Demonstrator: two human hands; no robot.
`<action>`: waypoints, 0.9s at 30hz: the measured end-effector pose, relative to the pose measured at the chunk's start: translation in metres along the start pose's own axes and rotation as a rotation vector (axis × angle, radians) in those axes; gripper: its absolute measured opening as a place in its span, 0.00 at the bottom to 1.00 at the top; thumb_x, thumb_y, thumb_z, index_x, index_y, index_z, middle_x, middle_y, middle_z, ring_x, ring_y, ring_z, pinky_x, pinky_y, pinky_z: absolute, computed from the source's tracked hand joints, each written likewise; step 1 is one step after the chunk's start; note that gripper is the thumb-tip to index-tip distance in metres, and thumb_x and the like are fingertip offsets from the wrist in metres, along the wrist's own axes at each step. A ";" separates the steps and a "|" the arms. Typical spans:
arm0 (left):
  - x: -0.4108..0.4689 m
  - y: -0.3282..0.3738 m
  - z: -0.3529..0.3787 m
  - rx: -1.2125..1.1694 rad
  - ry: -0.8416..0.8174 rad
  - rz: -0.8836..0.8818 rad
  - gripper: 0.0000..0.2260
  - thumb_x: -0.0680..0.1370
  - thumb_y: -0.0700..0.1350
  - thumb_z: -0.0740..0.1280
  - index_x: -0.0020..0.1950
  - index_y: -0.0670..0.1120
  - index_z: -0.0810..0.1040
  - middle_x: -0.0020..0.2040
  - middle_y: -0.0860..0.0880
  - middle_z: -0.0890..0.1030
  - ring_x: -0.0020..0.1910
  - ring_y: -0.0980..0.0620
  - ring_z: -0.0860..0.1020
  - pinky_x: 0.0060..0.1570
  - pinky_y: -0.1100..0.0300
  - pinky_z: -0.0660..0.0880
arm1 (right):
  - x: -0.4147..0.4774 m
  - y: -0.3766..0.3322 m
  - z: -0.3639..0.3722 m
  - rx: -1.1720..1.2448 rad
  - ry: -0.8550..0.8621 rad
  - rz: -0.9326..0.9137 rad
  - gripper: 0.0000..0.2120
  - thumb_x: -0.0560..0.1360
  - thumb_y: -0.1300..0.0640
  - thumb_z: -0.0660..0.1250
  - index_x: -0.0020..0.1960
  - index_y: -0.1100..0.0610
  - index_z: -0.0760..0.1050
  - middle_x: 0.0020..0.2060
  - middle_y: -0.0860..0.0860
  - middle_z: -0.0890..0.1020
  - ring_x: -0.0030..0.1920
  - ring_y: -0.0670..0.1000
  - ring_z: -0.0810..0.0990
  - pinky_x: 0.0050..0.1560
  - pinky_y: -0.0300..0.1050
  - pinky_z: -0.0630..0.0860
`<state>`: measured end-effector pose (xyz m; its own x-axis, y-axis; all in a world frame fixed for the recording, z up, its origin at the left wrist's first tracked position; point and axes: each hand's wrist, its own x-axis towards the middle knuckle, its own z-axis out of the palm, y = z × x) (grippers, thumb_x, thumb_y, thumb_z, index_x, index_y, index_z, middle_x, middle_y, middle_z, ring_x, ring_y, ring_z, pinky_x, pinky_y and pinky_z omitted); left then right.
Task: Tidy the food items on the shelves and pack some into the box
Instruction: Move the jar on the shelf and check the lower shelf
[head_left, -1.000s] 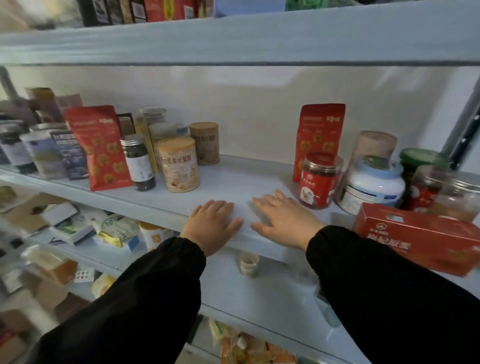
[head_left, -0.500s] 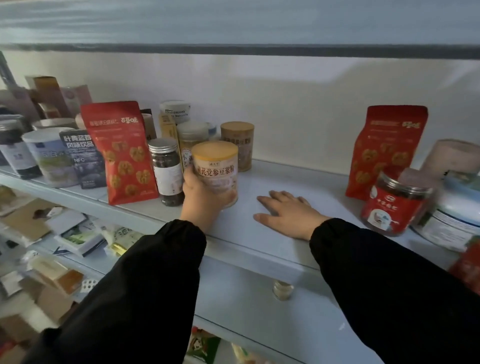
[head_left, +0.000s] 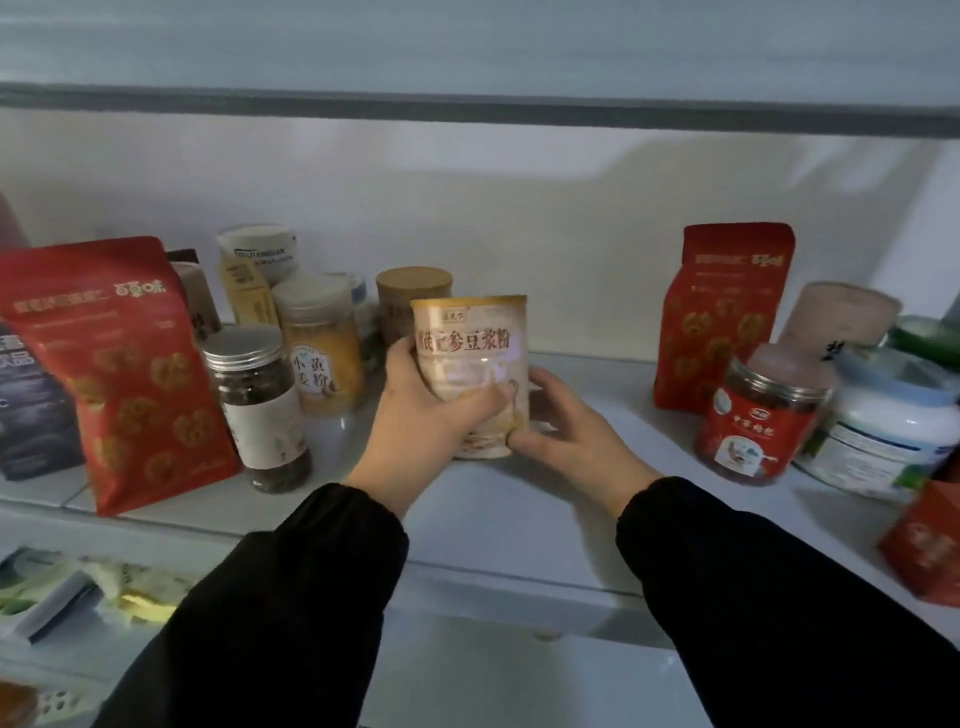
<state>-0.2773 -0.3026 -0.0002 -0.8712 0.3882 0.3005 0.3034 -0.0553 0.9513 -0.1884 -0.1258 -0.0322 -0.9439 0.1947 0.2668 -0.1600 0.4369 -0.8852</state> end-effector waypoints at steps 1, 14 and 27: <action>0.005 0.002 0.008 -0.016 -0.041 0.028 0.36 0.68 0.48 0.83 0.69 0.54 0.65 0.60 0.54 0.81 0.54 0.61 0.83 0.46 0.64 0.81 | 0.001 0.000 -0.001 0.120 0.029 -0.013 0.42 0.67 0.37 0.77 0.77 0.44 0.67 0.65 0.47 0.82 0.66 0.49 0.81 0.69 0.55 0.77; 0.080 -0.036 0.071 -0.440 -0.421 -0.410 0.33 0.85 0.65 0.43 0.66 0.50 0.81 0.62 0.42 0.84 0.64 0.44 0.82 0.70 0.44 0.72 | 0.023 0.022 -0.021 0.458 0.258 0.021 0.27 0.75 0.56 0.68 0.71 0.41 0.69 0.63 0.50 0.84 0.65 0.54 0.82 0.66 0.59 0.78; 0.083 -0.041 0.072 -0.569 -0.421 -0.371 0.32 0.86 0.64 0.43 0.73 0.47 0.77 0.67 0.41 0.82 0.68 0.42 0.80 0.73 0.39 0.70 | 0.053 0.026 -0.022 0.517 0.157 0.065 0.48 0.70 0.33 0.76 0.79 0.58 0.64 0.71 0.61 0.77 0.72 0.63 0.76 0.73 0.72 0.68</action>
<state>-0.3344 -0.2019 -0.0189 -0.6235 0.7817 0.0140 -0.3197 -0.2713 0.9078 -0.2363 -0.0849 -0.0326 -0.9083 0.3534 0.2237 -0.2612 -0.0616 -0.9633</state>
